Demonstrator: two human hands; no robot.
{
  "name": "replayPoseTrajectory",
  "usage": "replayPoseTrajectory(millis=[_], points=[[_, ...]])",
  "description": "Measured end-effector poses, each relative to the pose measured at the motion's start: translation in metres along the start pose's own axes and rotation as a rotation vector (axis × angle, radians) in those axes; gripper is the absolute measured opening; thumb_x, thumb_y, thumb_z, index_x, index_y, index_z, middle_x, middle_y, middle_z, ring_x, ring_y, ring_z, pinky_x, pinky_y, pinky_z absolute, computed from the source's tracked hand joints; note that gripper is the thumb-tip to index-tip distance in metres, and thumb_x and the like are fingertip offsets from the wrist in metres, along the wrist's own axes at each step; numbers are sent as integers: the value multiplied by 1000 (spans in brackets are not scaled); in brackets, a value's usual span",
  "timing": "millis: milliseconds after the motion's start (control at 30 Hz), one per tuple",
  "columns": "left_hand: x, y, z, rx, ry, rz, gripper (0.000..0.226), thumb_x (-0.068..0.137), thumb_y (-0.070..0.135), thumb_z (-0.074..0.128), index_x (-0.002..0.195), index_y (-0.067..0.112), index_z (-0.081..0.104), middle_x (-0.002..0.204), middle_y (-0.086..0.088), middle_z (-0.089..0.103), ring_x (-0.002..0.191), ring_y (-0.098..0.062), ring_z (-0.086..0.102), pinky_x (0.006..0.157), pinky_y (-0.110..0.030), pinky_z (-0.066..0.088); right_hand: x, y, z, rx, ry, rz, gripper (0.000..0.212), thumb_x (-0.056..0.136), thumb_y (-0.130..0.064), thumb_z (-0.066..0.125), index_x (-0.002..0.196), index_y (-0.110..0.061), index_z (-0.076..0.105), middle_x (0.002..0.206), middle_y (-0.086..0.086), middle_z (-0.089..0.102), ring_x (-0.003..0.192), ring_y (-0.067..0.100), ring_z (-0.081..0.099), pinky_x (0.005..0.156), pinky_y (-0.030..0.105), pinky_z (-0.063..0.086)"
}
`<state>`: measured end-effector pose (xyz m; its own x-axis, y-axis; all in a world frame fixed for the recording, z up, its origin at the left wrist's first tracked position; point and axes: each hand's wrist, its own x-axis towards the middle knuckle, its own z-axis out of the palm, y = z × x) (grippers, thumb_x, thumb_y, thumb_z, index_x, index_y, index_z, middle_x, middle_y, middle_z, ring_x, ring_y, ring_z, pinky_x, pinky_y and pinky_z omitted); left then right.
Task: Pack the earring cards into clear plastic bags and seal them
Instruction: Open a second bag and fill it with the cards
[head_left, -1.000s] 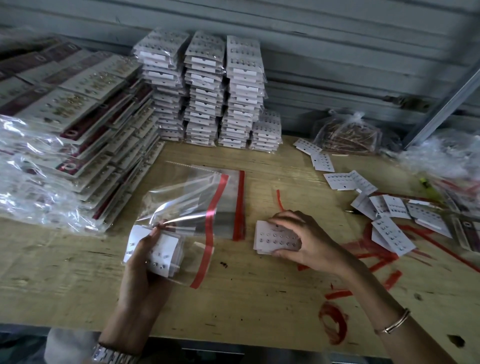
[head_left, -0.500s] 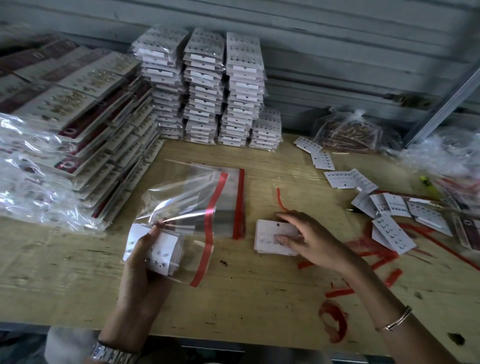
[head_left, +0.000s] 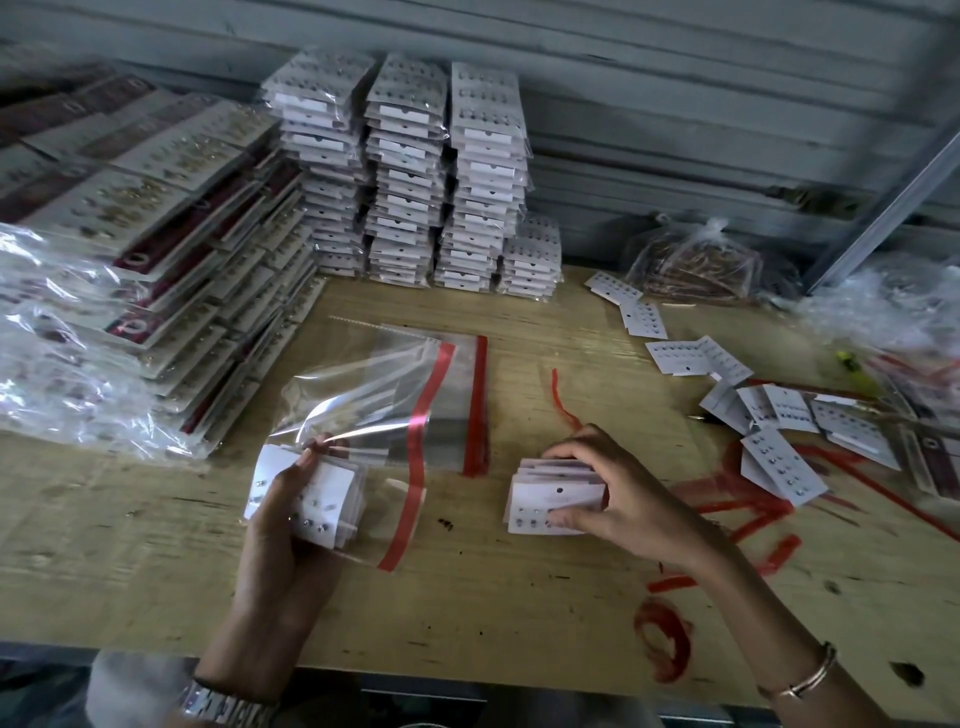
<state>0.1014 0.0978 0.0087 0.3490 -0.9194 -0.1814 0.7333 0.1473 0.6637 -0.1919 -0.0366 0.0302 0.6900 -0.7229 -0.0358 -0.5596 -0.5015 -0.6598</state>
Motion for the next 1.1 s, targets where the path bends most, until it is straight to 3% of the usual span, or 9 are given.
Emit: replayPoseTrajectory(millis=[200, 433, 633, 700, 767, 833, 967, 1100], points=[[-1, 0, 2, 27, 6, 2, 17, 102, 20, 48, 104, 17, 65, 100, -6, 64, 88, -23, 64, 72, -35, 58, -15, -3, 9, 116, 69, -57, 51, 79, -33, 81, 125, -32, 60, 121, -14, 52, 115, 10, 56, 94, 17, 46], [-2, 1, 2, 15, 7, 7, 18, 101, 18, 48, 103, 17, 66, 99, -4, 65, 88, -21, 65, 73, -34, 58, -32, -8, 16, 276, 118, 104, 70, 76, -37, 83, 134, -53, 47, 127, -33, 56, 116, -11, 53, 89, 0, 38], [-4, 2, 4, 32, 3, 5, 21, 102, 18, 46, 102, 16, 67, 98, -5, 67, 86, -22, 67, 71, -35, 59, -35, -7, 19, 334, 143, 170, 45, 75, -45, 80, 115, -52, 59, 112, -25, 67, 103, -8, 61, 82, 2, 41], [-4, 1, 4, 31, 11, 2, 20, 101, 19, 47, 104, 16, 66, 99, -5, 67, 87, -22, 67, 71, -35, 59, -34, -9, 18, 319, 159, 175, 39, 76, -45, 79, 107, -59, 60, 106, -27, 68, 98, -10, 62, 79, 2, 41], [-4, 0, 3, 24, 22, -2, 18, 100, 19, 49, 108, 15, 64, 100, -6, 66, 88, -22, 65, 71, -34, 59, -30, -15, 13, 307, 129, 175, 39, 76, -45, 78, 104, -64, 59, 107, -31, 67, 98, -12, 61, 79, 1, 41], [-3, 0, 3, 22, 24, -3, 18, 100, 19, 48, 111, 14, 61, 100, -6, 66, 87, -22, 65, 70, -34, 59, -23, -21, 1, 285, 46, 150, 37, 78, -44, 79, 108, -56, 63, 108, -26, 69, 99, -7, 64, 80, 7, 46], [-4, 0, 3, 32, 15, -1, 19, 101, 19, 48, 108, 13, 64, 100, -6, 68, 85, -22, 69, 70, -36, 59, -4, -41, -32, -72, -130, 63, 31, 81, -37, 76, 110, -36, 65, 92, -13, 71, 82, 3, 66, 71, 23, 54], [-6, 0, 4, 25, -6, 17, 22, 101, 19, 47, 103, 13, 69, 95, -6, 70, 80, -21, 70, 65, -36, 59, 13, -64, -42, -651, -298, 28, 17, 78, -23, 68, 91, -23, 56, 77, -9, 56, 70, 12, 56, 55, 29, 44]])
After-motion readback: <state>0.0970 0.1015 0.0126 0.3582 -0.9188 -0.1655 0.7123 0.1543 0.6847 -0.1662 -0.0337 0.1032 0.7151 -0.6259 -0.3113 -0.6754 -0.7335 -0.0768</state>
